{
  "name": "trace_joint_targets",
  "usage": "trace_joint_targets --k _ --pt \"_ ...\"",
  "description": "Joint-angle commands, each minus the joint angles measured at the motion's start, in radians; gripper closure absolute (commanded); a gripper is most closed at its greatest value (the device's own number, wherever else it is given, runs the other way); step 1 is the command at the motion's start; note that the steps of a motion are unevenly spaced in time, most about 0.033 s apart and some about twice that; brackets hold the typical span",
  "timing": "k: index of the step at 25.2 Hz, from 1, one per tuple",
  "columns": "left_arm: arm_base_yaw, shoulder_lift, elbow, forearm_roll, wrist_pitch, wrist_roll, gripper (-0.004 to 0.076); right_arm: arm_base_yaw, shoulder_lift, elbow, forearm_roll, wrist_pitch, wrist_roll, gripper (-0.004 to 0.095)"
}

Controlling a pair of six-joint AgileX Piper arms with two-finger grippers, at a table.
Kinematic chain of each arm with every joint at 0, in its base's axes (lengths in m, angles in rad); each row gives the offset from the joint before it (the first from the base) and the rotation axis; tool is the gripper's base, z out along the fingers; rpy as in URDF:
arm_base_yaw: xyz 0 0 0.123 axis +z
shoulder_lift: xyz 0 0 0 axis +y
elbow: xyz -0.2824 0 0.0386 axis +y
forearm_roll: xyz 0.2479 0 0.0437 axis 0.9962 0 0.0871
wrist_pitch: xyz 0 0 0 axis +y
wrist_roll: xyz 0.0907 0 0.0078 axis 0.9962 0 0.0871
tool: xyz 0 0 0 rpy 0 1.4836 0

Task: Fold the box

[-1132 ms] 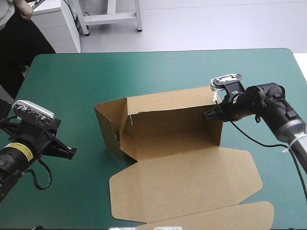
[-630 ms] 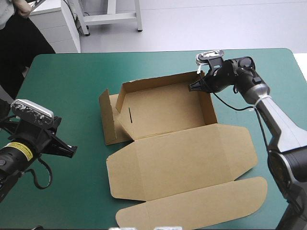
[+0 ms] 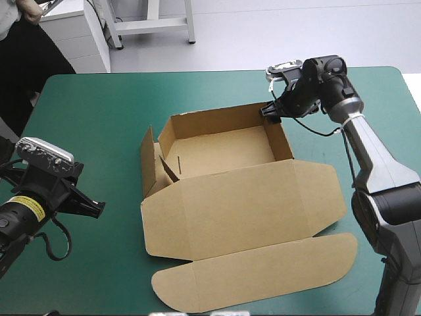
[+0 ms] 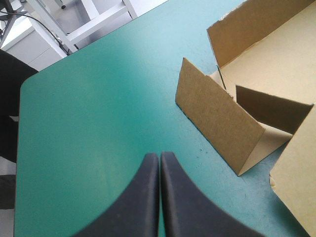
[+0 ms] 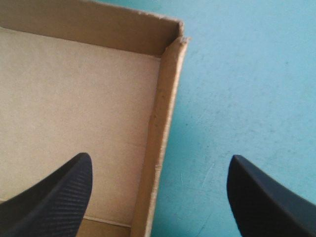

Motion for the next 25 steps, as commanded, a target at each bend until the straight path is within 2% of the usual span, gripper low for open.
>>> trace_joint_targets --k 1,5,12,16,25 --pt "0.001 -0.003 -0.023 0.029 -0.056 -0.009 0.0731 -0.02 -0.109 -0.058 0.0 0.031 -0.001 0.0171" --pt "0.001 -0.003 -0.023 0.027 -0.056 -0.009 0.0731 -0.021 -0.202 -0.058 0.041 0.031 -0.003 0.0171" --pt "0.001 -0.003 -0.023 0.025 -0.055 -0.009 0.0731 -0.021 -0.235 -0.058 0.047 0.031 -0.008 0.0171" --pt "0.001 -0.003 -0.023 0.022 -0.055 -0.011 0.0731 -0.021 -0.198 -0.058 0.047 0.031 -0.008 0.0171" --pt "0.001 -0.003 -0.023 0.026 -0.056 -0.032 0.0731 -0.021 0.021 -0.058 0.082 0.031 0.008 0.0171"
